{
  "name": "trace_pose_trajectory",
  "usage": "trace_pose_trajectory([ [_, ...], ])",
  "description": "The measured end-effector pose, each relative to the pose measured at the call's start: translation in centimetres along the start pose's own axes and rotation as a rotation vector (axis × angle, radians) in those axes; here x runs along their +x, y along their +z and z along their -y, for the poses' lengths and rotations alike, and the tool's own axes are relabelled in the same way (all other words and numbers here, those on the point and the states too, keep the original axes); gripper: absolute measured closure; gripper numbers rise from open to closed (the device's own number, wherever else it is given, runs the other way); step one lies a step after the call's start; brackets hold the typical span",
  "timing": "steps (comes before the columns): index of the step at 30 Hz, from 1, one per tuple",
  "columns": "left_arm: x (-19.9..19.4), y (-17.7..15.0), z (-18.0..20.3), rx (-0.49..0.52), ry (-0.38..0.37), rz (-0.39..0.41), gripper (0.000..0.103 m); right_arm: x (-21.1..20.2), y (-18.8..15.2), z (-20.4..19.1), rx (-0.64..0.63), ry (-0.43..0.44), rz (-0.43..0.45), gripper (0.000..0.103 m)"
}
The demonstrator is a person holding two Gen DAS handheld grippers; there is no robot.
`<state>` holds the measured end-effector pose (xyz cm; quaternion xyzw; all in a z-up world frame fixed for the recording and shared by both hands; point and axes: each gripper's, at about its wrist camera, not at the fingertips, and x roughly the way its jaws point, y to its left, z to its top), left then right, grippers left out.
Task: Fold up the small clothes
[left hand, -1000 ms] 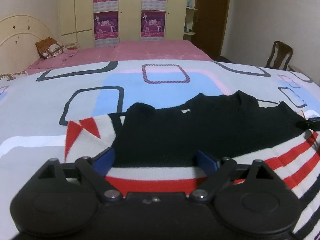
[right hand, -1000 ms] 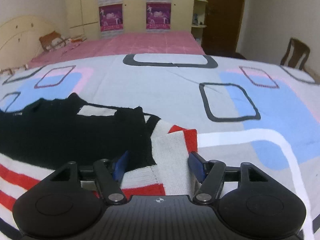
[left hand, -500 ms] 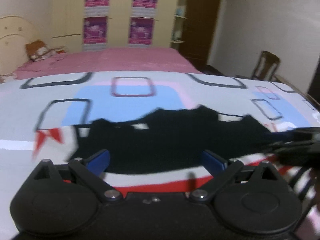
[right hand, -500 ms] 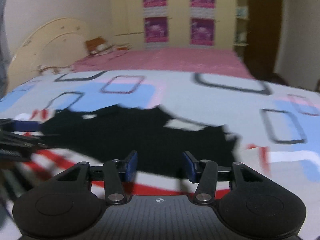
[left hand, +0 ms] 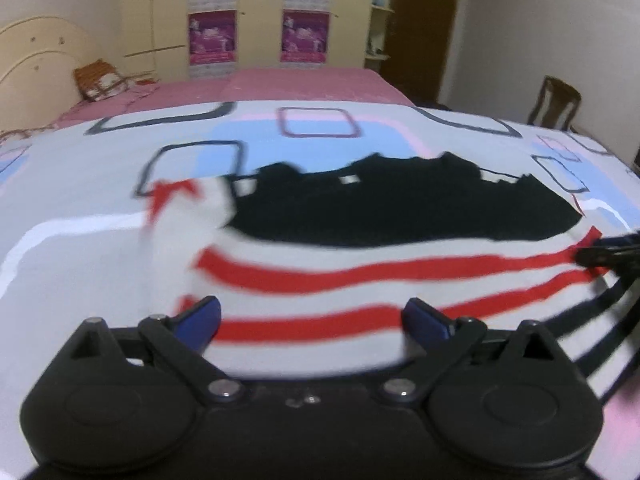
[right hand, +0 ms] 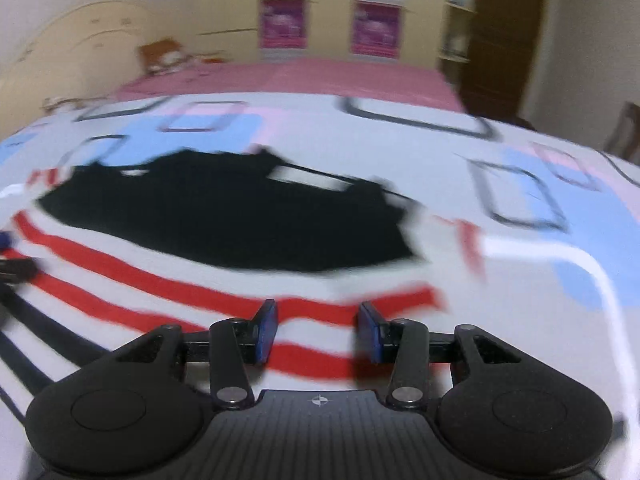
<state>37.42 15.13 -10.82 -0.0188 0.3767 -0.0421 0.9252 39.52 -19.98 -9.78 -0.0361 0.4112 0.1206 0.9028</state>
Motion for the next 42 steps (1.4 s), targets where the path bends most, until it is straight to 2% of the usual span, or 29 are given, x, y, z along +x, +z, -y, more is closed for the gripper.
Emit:
trace_pose_trajectory([
  [3, -0.9, -0.8, -0.7, 0.011, -0.008, 0.012, 0.005, -1.0, -1.5, 1.7, -0.019, -0.039, 0.006, 0.060],
  [6, -1.1, -0.1, 0.5, -0.002, 0.027, -0.001, 0.007, -1.9, -1.4, 0.4, -0.043, -0.067, 0.010, 0.060],
  [10, -2.4, 0.2, 3.0, -0.050, -0.067, 0.043, 0.007, -4.6, -1.4, -3.4, -0.061, 0.046, 0.092, 0.060],
  [13, -1.7, -0.2, 5.9, -0.005, -0.116, 0.009, 0.009, -4.1, -1.8, -7.2, -0.132, 0.129, 0.058, 0.060],
  [15, -1.3, -0.9, 7.5, 0.047, -0.105, -0.013, 0.007, -3.3, -2.5, -9.1, -0.171, 0.121, 0.035, 0.060],
  [17, -1.0, -1.8, 8.2, 0.095, -0.080, -0.016, 0.004, -3.2, -2.8, -9.6, -0.154, 0.106, 0.042, 0.060],
  [20, -1.4, -2.1, 7.7, 0.112, -0.077, -0.024, 0.005, -3.4, -2.9, -9.1, -0.136, 0.121, 0.033, 0.060],
  [22, -2.2, -2.4, 6.4, 0.100, -0.047, -0.015, 0.007, -4.2, -3.2, -7.8, -0.139, 0.090, 0.039, 0.060],
  [26, -4.2, -3.8, 2.5, 0.038, -0.006, -0.001, 0.008, -5.6, -5.2, -2.1, -0.016, -0.011, -0.005, 0.060],
  [28, -4.9, -4.5, 1.3, 0.020, -0.002, -0.007, 0.008, -6.5, -6.7, -0.1, 0.012, -0.006, -0.021, 0.060],
  [32, -5.8, -4.6, 2.7, 0.020, 0.035, -0.009, 0.012, -8.2, -7.1, -1.0, 0.022, -0.032, -0.001, 0.060],
  [35, -6.6, -4.2, 4.8, 0.014, -0.037, 0.025, 0.012, -9.8, -6.2, -3.2, 0.058, 0.044, 0.057, 0.060],
  [40, -6.0, -4.2, 8.0, 0.018, -0.101, 0.007, 0.011, -8.7, -6.0, -9.1, -0.026, 0.173, 0.030, 0.060],
  [42, -5.6, -4.4, 8.5, 0.021, -0.093, -0.005, 0.011, -8.0, -6.1, -10.4, -0.036, 0.197, 0.018, 0.060],
])
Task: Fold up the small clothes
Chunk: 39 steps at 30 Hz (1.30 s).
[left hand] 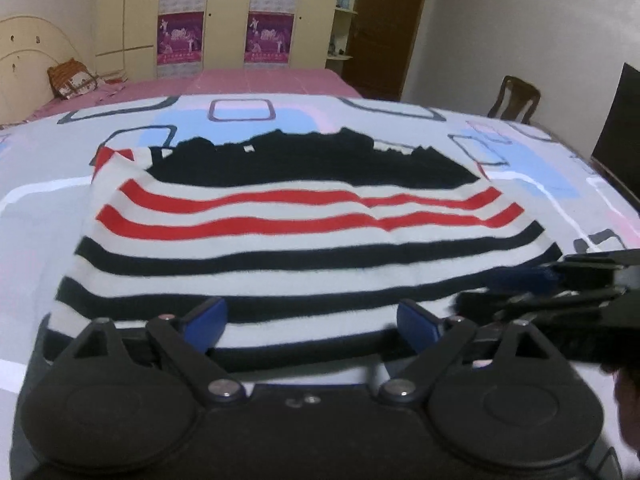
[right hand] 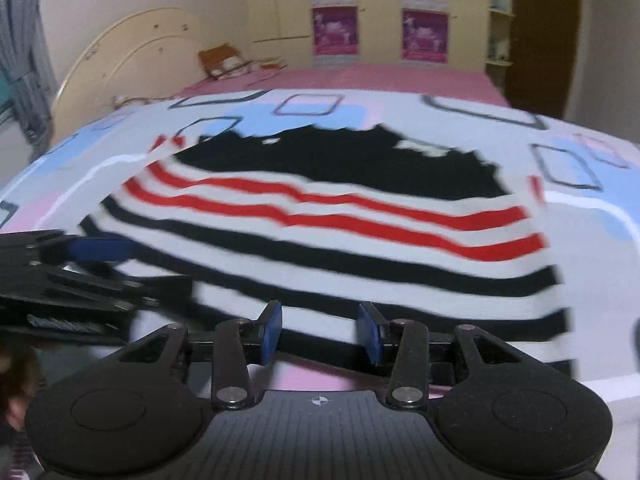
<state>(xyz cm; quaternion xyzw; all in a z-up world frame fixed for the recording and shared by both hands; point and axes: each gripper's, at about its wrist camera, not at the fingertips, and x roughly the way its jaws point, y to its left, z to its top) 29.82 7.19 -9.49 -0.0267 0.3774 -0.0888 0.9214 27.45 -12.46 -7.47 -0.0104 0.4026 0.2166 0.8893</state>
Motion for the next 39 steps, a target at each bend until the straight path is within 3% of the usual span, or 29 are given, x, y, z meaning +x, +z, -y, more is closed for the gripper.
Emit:
trace_pose_trajectory([
  [4, 0.0, -0.6, -0.8, -0.004, 0.048, 0.008, 0.014, 1.3, -0.4, -0.8, -0.006, 0.016, -0.027, 0.066],
  [6, -0.5, -0.8, -2.1, -0.001, 0.115, 0.020, 0.019, 1.2, -0.6, 0.1, -0.008, -0.001, -0.029, 0.066],
  [10, -1.7, -1.6, -5.6, -0.045, 0.192, 0.027, 0.020, -0.8, -1.5, 4.2, 0.033, -0.146, -0.017, 0.066],
  [12, -1.9, -2.1, -7.0, -0.072, 0.156, 0.012, 0.021, -1.7, -2.3, 6.8, 0.080, -0.202, -0.030, 0.066],
  [15, -2.3, -1.9, -6.9, -0.070, 0.163, 0.008, 0.024, -2.4, -3.3, 9.0, 0.124, -0.203, -0.030, 0.066],
  [39, -2.1, -2.2, -7.0, -0.055, 0.170, -0.034, 0.025, -3.0, -4.0, 9.5, 0.101, -0.243, -0.035, 0.067],
])
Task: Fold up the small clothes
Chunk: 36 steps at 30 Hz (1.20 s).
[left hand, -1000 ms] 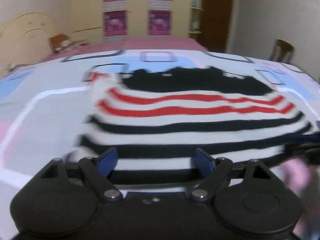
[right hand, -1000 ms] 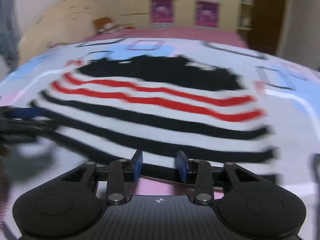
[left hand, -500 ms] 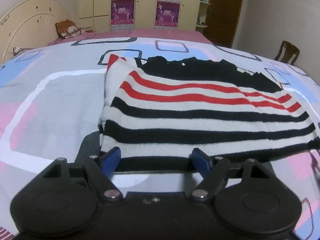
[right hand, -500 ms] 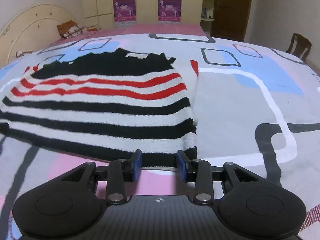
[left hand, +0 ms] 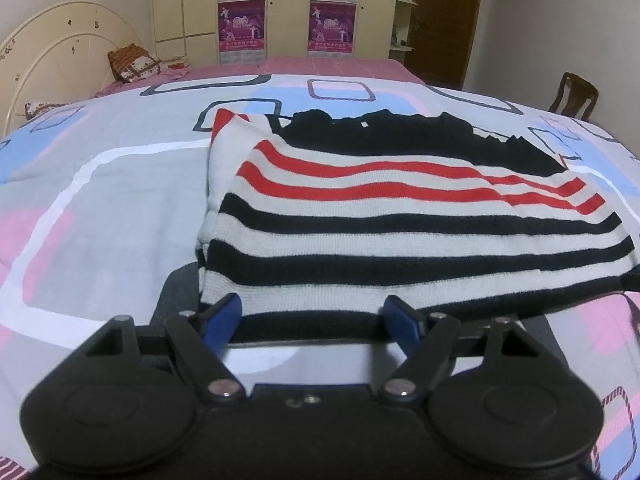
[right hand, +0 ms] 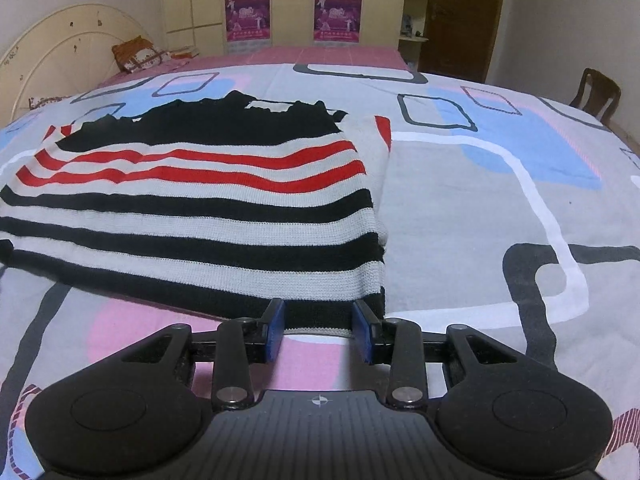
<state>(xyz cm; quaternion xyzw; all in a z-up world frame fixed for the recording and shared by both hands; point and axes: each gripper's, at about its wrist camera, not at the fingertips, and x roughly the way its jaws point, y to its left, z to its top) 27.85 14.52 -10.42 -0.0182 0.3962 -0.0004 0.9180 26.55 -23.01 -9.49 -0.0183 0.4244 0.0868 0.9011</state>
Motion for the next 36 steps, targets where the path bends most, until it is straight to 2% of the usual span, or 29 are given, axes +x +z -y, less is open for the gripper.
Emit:
trace_pose_trajectory([
  [1, -0.1, 0.2, 0.0, 0.004, -0.003, -0.009, 0.024, 0.0, 0.1, 0.0, 0.000, 0.000, -0.003, 0.067],
  [3, -0.9, 0.5, 0.1, 0.012, 0.006, -0.013, 0.013, -0.4, 0.6, -0.1, -0.009, 0.009, -0.013, 0.065],
  [4, -1.7, 0.5, 0.3, 0.019, 0.031, 0.007, 0.001, -0.9, 0.7, 0.0, 0.000, 0.011, -0.004, 0.042],
  [5, -2.6, 0.2, 0.6, 0.029, 0.075, 0.044, 0.000, -1.6, 0.8, 0.1, 0.014, 0.011, 0.027, 0.006],
  [6, -3.1, -0.1, 0.7, 0.025, 0.088, 0.057, 0.000, -2.7, 0.6, 0.2, 0.021, 0.009, 0.096, 0.003],
  [7, -3.6, -0.4, 0.6, -0.007, 0.074, 0.061, 0.000, -3.5, 0.5, 0.3, 0.019, 0.017, 0.139, 0.004],
  [9, -4.3, -1.2, -0.2, -0.130, -0.010, 0.063, 0.000, -4.3, 0.8, 0.5, 0.047, 0.022, 0.148, 0.019],
  [10, -4.3, -1.7, -0.7, -0.207, -0.058, 0.058, 0.001, -4.5, 0.9, 0.7, 0.069, 0.039, 0.150, 0.037],
  [11, -4.1, -2.3, -1.3, -0.296, -0.111, 0.055, 0.007, -4.7, 1.0, 0.9, 0.093, 0.054, 0.155, 0.057],
  [12, -3.7, -2.9, -1.9, -0.382, -0.158, 0.053, 0.011, -4.8, 1.2, 1.0, 0.113, 0.063, 0.160, 0.066],
  [13, -3.2, -3.3, -2.5, -0.461, -0.185, 0.052, 0.022, -4.8, 1.5, 0.9, 0.124, 0.076, 0.157, 0.080],
  [14, -2.7, -3.5, -3.1, -0.527, -0.198, 0.060, 0.028, -4.7, 1.7, 0.7, 0.139, 0.100, 0.151, 0.083],
  [16, -2.1, -3.8, -4.1, -0.651, -0.169, 0.101, 0.036, -4.4, 2.2, 0.2, 0.156, 0.139, 0.146, 0.083],
  [19, -1.0, -3.3, -4.8, -0.729, -0.135, 0.152, 0.038, -3.2, 3.5, -1.4, 0.154, 0.192, 0.130, 0.083],
  [22, 0.6, -2.9, -5.6, -0.790, -0.160, 0.192, 0.038, -1.3, 4.9, -3.4, 0.142, 0.242, 0.107, 0.083],
  [24, 1.7, -2.5, -6.6, -0.835, -0.183, 0.217, 0.042, 0.3, 5.8, -4.8, 0.132, 0.270, 0.092, 0.083],
  [30, 4.2, -1.1, -7.8, -0.879, -0.208, 0.222, 0.061, 4.7, 8.7, -8.2, 0.102, 0.322, 0.066, 0.083],
  [32, 5.0, -0.8, -8.0, -0.882, -0.219, 0.217, 0.072, 5.7, 9.2, -8.7, 0.100, 0.326, 0.061, 0.083],
  [36, 5.8, -1.1, -8.9, -0.924, -0.259, 0.214, 0.081, 6.6, 9.7, -9.3, 0.091, 0.332, 0.071, 0.083],
])
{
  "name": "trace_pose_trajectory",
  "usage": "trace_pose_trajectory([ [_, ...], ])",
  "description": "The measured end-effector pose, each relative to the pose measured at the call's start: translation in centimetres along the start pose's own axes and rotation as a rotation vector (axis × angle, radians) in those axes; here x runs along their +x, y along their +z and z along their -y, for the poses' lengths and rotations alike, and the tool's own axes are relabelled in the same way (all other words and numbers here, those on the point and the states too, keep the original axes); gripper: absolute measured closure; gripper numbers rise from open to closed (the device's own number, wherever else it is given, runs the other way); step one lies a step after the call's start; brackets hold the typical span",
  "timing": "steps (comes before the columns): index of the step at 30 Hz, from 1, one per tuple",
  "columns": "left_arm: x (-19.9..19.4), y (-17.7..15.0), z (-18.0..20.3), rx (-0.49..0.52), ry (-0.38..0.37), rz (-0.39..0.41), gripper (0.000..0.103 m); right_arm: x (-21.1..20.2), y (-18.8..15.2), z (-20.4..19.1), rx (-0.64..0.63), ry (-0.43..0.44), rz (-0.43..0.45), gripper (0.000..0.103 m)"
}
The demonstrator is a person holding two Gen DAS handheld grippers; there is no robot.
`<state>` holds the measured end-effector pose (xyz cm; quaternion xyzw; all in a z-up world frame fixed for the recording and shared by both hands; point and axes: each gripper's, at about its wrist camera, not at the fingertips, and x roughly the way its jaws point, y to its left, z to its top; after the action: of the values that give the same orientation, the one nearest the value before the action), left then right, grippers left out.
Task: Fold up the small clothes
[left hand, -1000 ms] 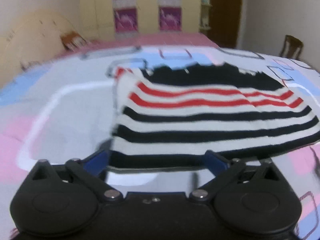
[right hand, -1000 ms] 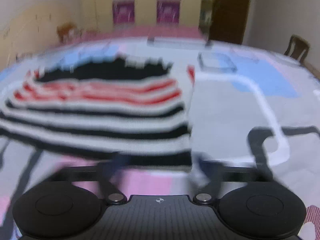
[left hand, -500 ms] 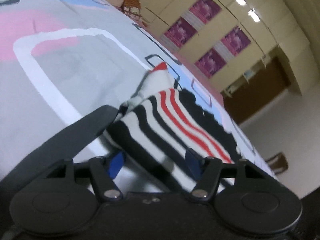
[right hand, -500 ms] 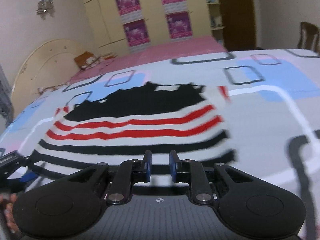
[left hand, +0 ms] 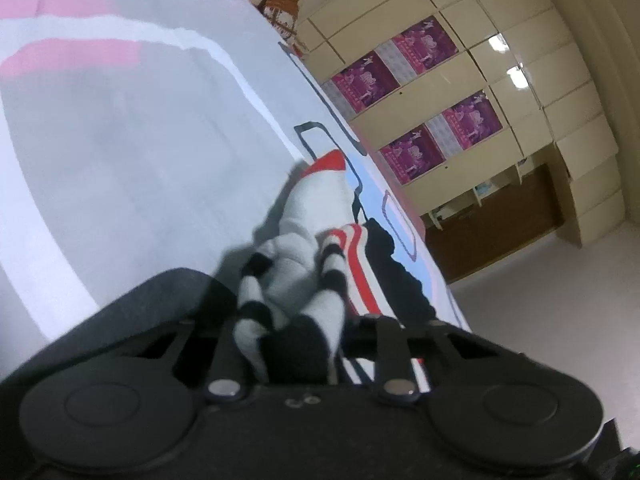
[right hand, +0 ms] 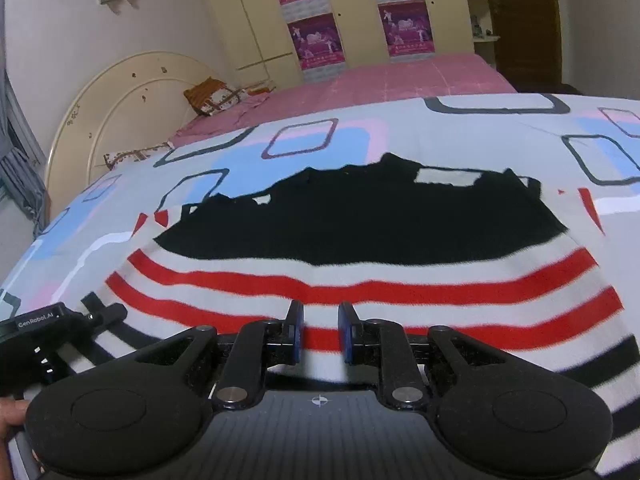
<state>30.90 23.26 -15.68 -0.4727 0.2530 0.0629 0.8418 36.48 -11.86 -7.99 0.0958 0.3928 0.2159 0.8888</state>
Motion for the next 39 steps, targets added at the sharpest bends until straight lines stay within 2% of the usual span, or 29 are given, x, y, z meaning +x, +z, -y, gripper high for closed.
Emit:
trace_pose_trajectory([
  [3, -0.2, 0.0, 0.0, 0.003, -0.022, 0.008, 0.083, 0.9, -0.4, -0.4, -0.047, -0.023, -0.011, 0.083],
  [4, -0.6, 0.0, 0.1, -0.003, -0.036, 0.018, 0.084, 1.4, -0.8, -0.4, -0.059, -0.032, -0.025, 0.088],
  [8, -1.3, 0.1, 1.7, 0.050, -0.060, 0.037, 0.084, 1.4, -2.0, -1.2, -0.154, -0.067, 0.015, 0.090],
  [12, -1.8, 0.2, 4.7, 0.120, -0.100, 0.050, 0.085, 1.5, -2.8, -1.5, -0.210, -0.081, 0.038, 0.090],
  [15, -2.2, -0.6, 8.3, 0.213, -0.137, 0.040, 0.085, 1.5, -2.5, -1.3, -0.222, -0.067, 0.027, 0.090],
  [16, -2.1, -1.0, 10.0, 0.255, -0.151, 0.027, 0.085, 1.3, -2.2, -0.9, -0.203, -0.050, 0.018, 0.094],
  [17, -2.1, -1.6, 11.5, 0.292, -0.159, 0.020, 0.085, 1.0, -1.8, -0.1, -0.164, -0.036, 0.013, 0.103],
  [21, -1.2, -4.7, 17.6, 0.418, -0.210, -0.034, 0.085, -2.9, -0.4, 5.2, 0.029, -0.025, 0.067, 0.103],
  [25, 1.3, -10.4, 23.9, 0.579, -0.225, -0.150, 0.085, -8.3, 0.6, 11.6, 0.156, -0.050, 0.145, 0.103],
  [27, 3.1, -14.2, 26.2, 0.677, -0.187, -0.231, 0.085, -10.5, 0.9, 15.2, 0.244, -0.045, 0.161, 0.103],
  [30, 7.0, -20.4, 27.5, 0.799, -0.046, -0.368, 0.081, -12.7, 0.8, 20.1, 0.394, 0.009, 0.157, 0.103],
  [31, 8.2, -22.3, 27.5, 0.839, 0.004, -0.417, 0.069, -13.1, 0.8, 21.4, 0.442, 0.012, 0.142, 0.090],
  [32, 8.8, -24.0, 27.5, 0.888, 0.049, -0.428, 0.059, -13.7, 0.7, 22.6, 0.479, 0.004, 0.131, 0.048],
  [33, 8.4, -24.7, 27.8, 0.914, 0.044, -0.413, 0.049, -14.4, 0.8, 23.3, 0.486, 0.007, 0.152, 0.029],
  [34, 7.7, -24.9, 28.2, 0.906, 0.006, -0.438, 0.022, -15.3, 0.7, 23.7, 0.475, 0.012, 0.189, 0.022],
  [35, 6.6, -24.7, 28.4, 0.884, -0.041, -0.459, 0.016, -16.0, 0.8, 24.0, 0.455, 0.030, 0.197, 0.022],
  [37, 4.8, -23.3, 28.8, 0.875, -0.077, -0.451, 0.025, -16.6, 1.0, 24.4, 0.453, 0.087, 0.170, 0.022],
  [39, 2.6, -20.9, 28.5, 0.859, -0.098, -0.394, 0.032, -16.4, 1.2, 24.4, 0.474, 0.189, 0.150, 0.033],
])
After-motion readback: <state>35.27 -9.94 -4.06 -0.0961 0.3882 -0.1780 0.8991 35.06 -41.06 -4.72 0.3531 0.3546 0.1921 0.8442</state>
